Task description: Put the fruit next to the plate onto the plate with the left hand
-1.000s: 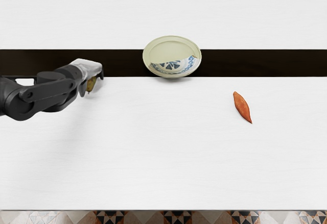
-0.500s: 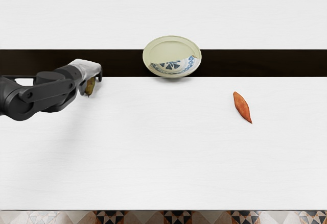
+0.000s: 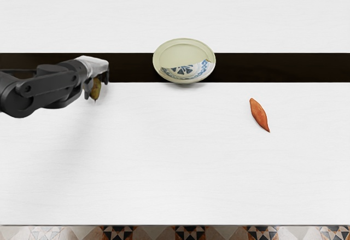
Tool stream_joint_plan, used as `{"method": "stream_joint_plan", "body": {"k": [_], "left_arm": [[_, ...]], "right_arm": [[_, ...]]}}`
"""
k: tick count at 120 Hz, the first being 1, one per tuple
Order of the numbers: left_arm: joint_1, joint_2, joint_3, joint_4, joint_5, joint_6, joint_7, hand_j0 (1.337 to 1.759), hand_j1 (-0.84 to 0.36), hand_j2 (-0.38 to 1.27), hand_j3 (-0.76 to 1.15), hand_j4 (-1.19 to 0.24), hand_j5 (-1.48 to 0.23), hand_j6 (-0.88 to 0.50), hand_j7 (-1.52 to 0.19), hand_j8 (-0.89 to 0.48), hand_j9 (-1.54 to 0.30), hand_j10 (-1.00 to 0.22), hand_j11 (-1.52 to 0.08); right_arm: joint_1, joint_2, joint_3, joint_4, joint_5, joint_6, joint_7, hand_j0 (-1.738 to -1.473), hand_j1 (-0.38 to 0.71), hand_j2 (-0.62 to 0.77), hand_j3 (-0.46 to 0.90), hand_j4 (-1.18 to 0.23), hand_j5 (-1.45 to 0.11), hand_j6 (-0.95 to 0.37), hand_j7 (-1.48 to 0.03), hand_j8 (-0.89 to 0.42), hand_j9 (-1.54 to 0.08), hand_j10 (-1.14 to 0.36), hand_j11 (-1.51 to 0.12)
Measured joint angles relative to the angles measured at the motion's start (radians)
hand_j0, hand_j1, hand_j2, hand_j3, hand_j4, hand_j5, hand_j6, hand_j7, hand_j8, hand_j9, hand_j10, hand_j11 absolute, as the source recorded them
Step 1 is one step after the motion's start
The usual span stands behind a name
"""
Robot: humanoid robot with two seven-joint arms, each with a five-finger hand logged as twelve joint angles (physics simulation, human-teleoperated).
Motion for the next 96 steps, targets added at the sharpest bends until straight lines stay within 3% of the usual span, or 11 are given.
{"method": "stream_joint_plan", "body": {"k": [35, 59, 96], "left_arm": [[-0.065, 0.000, -0.004, 0.003, -0.093, -0.038, 0.000, 1.658, -0.29, 0.54, 0.00, -0.62, -0.83, -0.53, -0.82, -0.51, -0.83, -0.62, -0.83], [-0.149, -0.014, -0.006, 0.007, -0.153, -0.060, 0.000, 1.658, -0.31, 0.63, 0.00, -0.63, -0.84, -0.54, -0.83, -0.53, -0.84, -0.63, -0.84], [-0.159, -0.093, -0.056, 0.013, -0.191, -0.052, -0.011, 1.658, -0.37, 0.73, 0.00, -0.64, -0.86, -0.53, -0.84, -0.52, -0.85, -0.64, -0.85]], "right_arm": [[0.000, 0.000, 0.000, 0.000, 0.000, 0.000, 0.000, -1.658, -0.31, -0.01, 0.00, -0.03, -0.04, -0.03, -0.04, -0.03, -0.04, -0.03, -0.04], [-0.001, 0.000, 0.000, 0.000, 0.001, -0.001, 0.000, -1.658, -0.31, -0.01, 0.00, -0.03, -0.04, -0.03, -0.04, -0.03, -0.04, -0.03, -0.04], [-0.002, 0.000, 0.001, -0.014, 0.002, -0.002, 0.000, -1.658, -0.31, -0.01, 0.00, -0.03, -0.04, -0.03, -0.04, -0.03, -0.04, -0.03, -0.04]]}}
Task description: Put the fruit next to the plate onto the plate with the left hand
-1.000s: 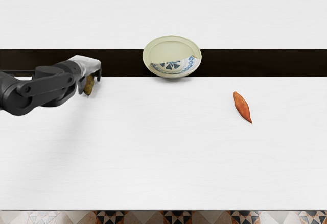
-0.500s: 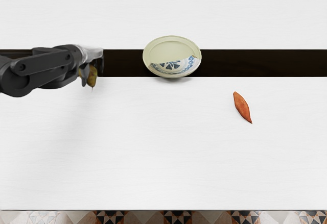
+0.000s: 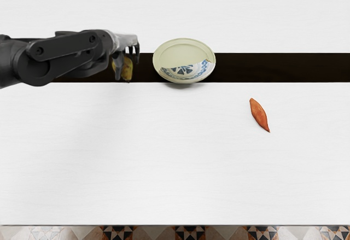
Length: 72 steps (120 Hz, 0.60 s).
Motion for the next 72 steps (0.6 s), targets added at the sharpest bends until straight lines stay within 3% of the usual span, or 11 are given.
{"method": "stream_joint_plan", "body": {"k": [18, 34, 72], "left_arm": [[0.003, -0.009, -0.008, 0.005, 0.003, 0.062, -0.038, 1.658, -0.36, 0.68, 0.00, -0.64, -0.87, -0.50, -0.86, -0.50, -0.86, -0.64, -0.86], [0.005, -0.064, -0.014, 0.045, 0.006, 0.107, -0.099, 1.657, -0.40, 0.76, 0.00, -0.64, -0.88, -0.49, -0.88, -0.49, -0.87, -0.65, -0.87], [0.005, -0.173, -0.007, 0.123, 0.027, 0.193, -0.226, 1.657, -0.38, 0.72, 0.00, -0.64, -0.92, -0.48, -0.90, -0.48, -0.88, -0.66, -0.88]], "right_arm": [[-0.001, 0.000, 0.000, -0.002, 0.002, 0.000, 0.000, -1.658, -0.31, -0.01, 0.00, -0.03, -0.04, -0.03, -0.04, -0.03, -0.04, -0.03, -0.04], [-0.005, 0.000, 0.000, -0.002, 0.002, 0.000, 0.000, -1.658, -0.31, -0.01, 0.00, -0.03, -0.04, -0.03, -0.04, -0.03, -0.04, -0.03, -0.04], [-0.023, 0.000, 0.000, -0.019, 0.002, 0.000, 0.000, -1.658, -0.31, -0.01, 0.00, -0.03, -0.04, -0.03, -0.04, -0.03, -0.04, -0.03, -0.04]]}}
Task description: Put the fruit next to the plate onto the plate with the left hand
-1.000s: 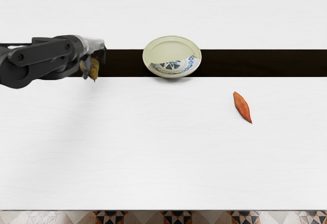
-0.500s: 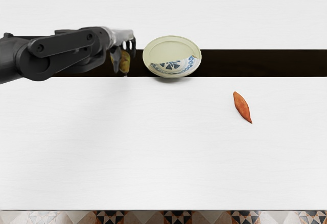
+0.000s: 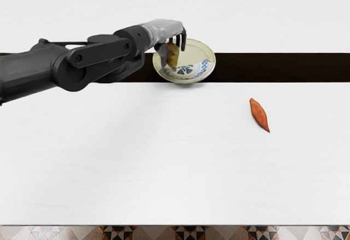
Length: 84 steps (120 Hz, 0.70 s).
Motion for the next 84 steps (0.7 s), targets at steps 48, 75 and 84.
{"method": "stream_joint_plan", "body": {"k": [48, 75, 84], "left_arm": [[0.034, -0.086, 0.016, 0.195, 0.023, 0.025, -0.124, 1.657, -0.34, 0.67, 0.00, -0.66, -0.90, -0.52, -0.89, -0.51, -0.89, -0.66, -0.89], [0.041, -0.086, 0.031, 0.251, 0.024, 0.026, -0.158, 1.657, -0.33, 0.66, 0.00, -0.66, -0.90, -0.52, -0.89, -0.52, -0.88, -0.66, -0.89], [0.041, -0.086, 0.037, 0.256, 0.022, 0.024, -0.160, 1.657, -0.30, 0.60, 0.00, -0.63, -0.86, -0.52, -0.85, -0.52, -0.85, -0.64, -0.85]], "right_arm": [[-0.017, 0.000, 0.000, -0.003, 0.000, 0.000, 0.000, -1.658, -0.31, -0.01, 0.00, -0.03, -0.04, -0.03, -0.04, -0.03, -0.04, -0.03, -0.04], [-0.021, 0.000, 0.000, -0.003, 0.000, 0.000, 0.000, -1.658, -0.31, -0.01, 0.00, -0.03, -0.04, -0.03, -0.04, -0.03, -0.04, -0.03, -0.04], [-0.021, 0.000, 0.000, -0.003, 0.000, 0.000, 0.000, -1.658, -0.31, -0.01, 0.00, -0.03, -0.04, -0.03, -0.04, -0.03, -0.04, -0.03, -0.04]]}}
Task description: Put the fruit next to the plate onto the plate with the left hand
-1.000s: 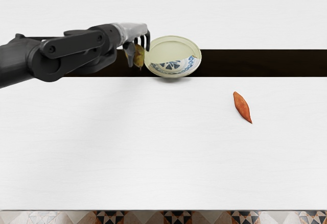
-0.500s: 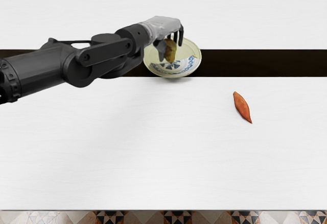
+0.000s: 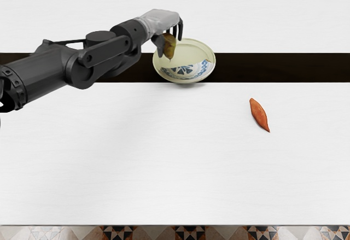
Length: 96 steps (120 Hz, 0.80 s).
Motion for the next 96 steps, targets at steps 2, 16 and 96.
{"method": "stream_joint_plan", "body": {"k": [2, 16, 96], "left_arm": [[0.001, 0.000, 0.000, 0.001, -0.002, 0.000, 0.000, 1.657, -0.27, 0.56, 0.00, -0.59, -0.81, -0.49, -0.80, -0.49, -0.79, -0.60, -0.80], [0.002, 0.000, 0.002, 0.003, -0.025, 0.001, -0.001, 1.658, 0.00, 0.32, 0.00, -0.34, -0.46, -0.28, -0.46, -0.28, -0.45, -0.34, -0.46], [0.073, 0.396, -0.048, -0.364, -0.472, -0.359, 0.011, 1.658, 0.34, 0.01, 0.00, -0.01, -0.02, -0.01, -0.02, -0.01, -0.02, -0.01, -0.02]], "right_arm": [[0.000, 0.000, 0.000, 0.000, 0.000, 0.000, 0.000, -1.658, -0.31, -0.01, 0.00, -0.03, -0.04, -0.03, -0.04, -0.03, -0.04, -0.03, -0.04], [0.000, 0.000, 0.000, 0.000, 0.000, 0.000, 0.000, -1.658, -0.31, -0.01, 0.00, -0.03, -0.04, -0.03, -0.04, -0.03, -0.04, -0.03, -0.04], [0.007, 0.000, 0.000, 0.000, 0.000, 0.000, 0.000, -1.658, -0.31, -0.01, 0.00, -0.03, -0.04, -0.03, -0.04, -0.03, -0.04, -0.03, -0.04]]}}
